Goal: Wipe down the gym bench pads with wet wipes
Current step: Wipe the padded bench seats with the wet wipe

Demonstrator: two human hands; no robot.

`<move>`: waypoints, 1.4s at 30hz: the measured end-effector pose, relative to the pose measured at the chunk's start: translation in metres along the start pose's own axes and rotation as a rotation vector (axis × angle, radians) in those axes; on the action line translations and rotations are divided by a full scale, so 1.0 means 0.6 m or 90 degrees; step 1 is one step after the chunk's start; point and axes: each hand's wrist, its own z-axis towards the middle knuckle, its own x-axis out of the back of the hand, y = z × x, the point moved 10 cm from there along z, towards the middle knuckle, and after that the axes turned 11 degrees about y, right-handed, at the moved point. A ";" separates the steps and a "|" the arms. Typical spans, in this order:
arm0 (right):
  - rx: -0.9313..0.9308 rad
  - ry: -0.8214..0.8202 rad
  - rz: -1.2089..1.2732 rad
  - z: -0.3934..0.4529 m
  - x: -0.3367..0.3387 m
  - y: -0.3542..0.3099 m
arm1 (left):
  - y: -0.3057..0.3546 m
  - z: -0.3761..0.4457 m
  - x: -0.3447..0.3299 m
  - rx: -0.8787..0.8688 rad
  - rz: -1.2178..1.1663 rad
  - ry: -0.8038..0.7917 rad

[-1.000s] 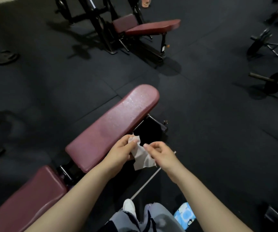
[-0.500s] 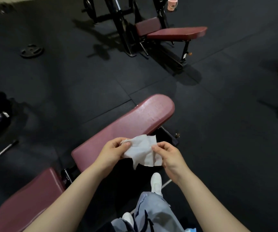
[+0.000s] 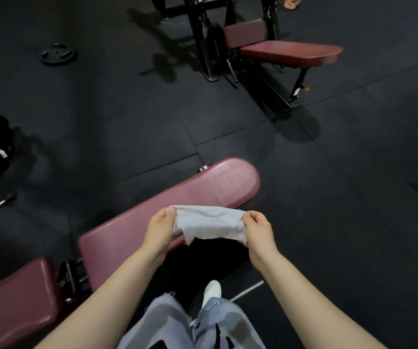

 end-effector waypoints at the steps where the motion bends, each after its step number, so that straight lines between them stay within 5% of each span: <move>1: -0.031 -0.019 0.020 0.011 -0.014 0.002 | -0.007 0.006 -0.013 0.054 -0.044 0.008; 4: -0.063 -0.036 0.046 0.040 -0.041 -0.009 | -0.022 0.021 -0.047 0.206 -0.176 0.000; 11: -0.173 -0.070 0.074 0.117 -0.108 -0.019 | -0.011 0.121 -0.059 0.288 -0.188 -0.038; 17: -0.131 0.017 -0.054 0.196 -0.138 -0.052 | 0.003 0.228 -0.063 0.210 -0.041 -0.018; 23: 0.073 0.063 -0.168 0.234 -0.191 -0.128 | 0.102 0.280 -0.088 -0.054 0.145 0.082; 32: 0.136 -0.137 -0.043 0.223 -0.286 -0.165 | 0.162 0.269 -0.230 -0.204 0.195 -0.095; 37: 0.056 -0.190 -0.005 0.300 -0.277 -0.163 | 0.157 0.271 -0.283 -0.095 0.065 -0.218; 42: 0.016 -0.232 -0.054 0.386 -0.245 -0.175 | 0.124 0.321 -0.281 0.049 -0.008 0.019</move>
